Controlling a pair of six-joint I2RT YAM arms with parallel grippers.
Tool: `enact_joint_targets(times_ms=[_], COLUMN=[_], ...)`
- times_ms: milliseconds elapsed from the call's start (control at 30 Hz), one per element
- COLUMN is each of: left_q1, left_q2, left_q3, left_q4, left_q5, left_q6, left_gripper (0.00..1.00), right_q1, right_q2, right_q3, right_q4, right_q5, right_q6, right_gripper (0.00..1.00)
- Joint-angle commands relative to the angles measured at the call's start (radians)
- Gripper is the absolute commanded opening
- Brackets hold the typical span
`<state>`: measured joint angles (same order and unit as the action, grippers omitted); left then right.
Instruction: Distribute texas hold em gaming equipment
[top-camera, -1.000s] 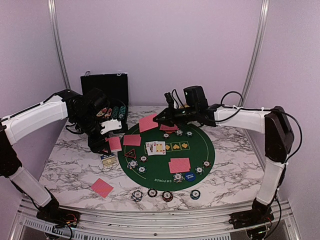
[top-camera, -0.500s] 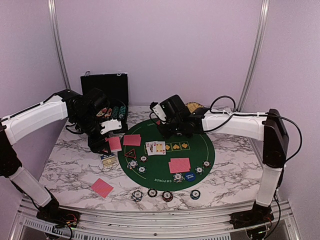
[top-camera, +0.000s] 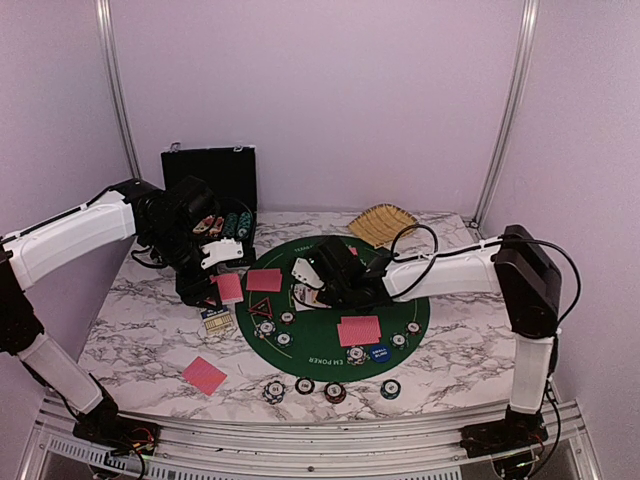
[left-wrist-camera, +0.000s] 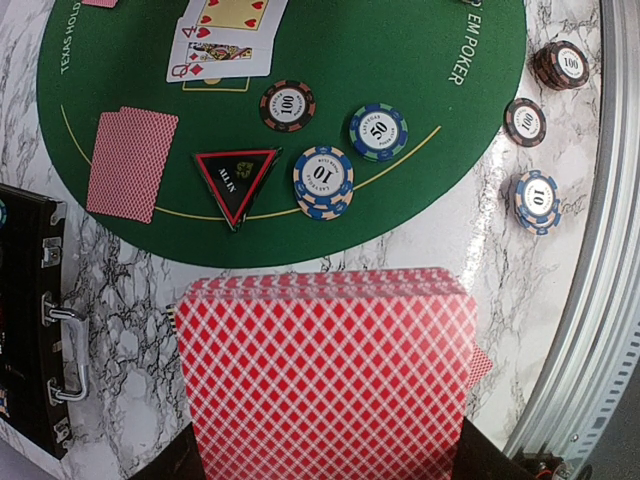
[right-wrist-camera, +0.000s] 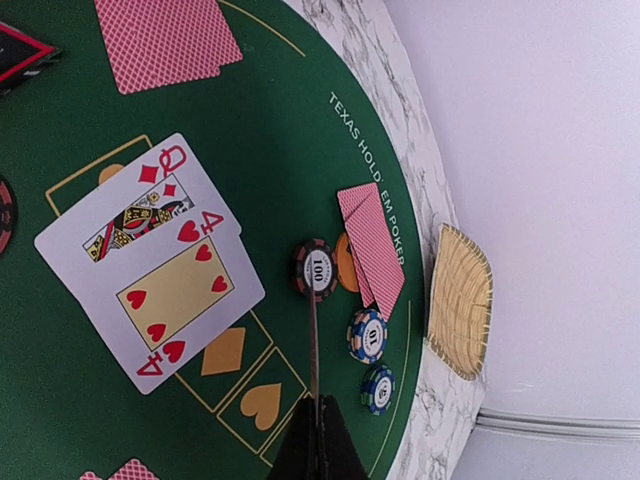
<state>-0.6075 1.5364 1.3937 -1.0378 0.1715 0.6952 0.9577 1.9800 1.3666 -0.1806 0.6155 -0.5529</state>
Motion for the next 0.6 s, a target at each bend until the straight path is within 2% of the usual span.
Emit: enact_joint_targets(times_ms=[0,567], left_q1=[0.004,0.005], left_q2=[-0.032,-0.036], left_q3=[-0.007,-0.002], left_q4=[-0.007,-0.006], left_q5=[0.002,-0.011], left_q6=[-0.005,-0.005], left_gripper=[0.0,0.0], right_q1=[0.02,0.033], right_q2=[0.034,0.114], right_q3=[-0.033,-0.031], right_q4=[0.14,0.141], right_q5=[0.063,-0.045], right_q6=[-0.124,-0.122], right_gripper=[0.0,0.0])
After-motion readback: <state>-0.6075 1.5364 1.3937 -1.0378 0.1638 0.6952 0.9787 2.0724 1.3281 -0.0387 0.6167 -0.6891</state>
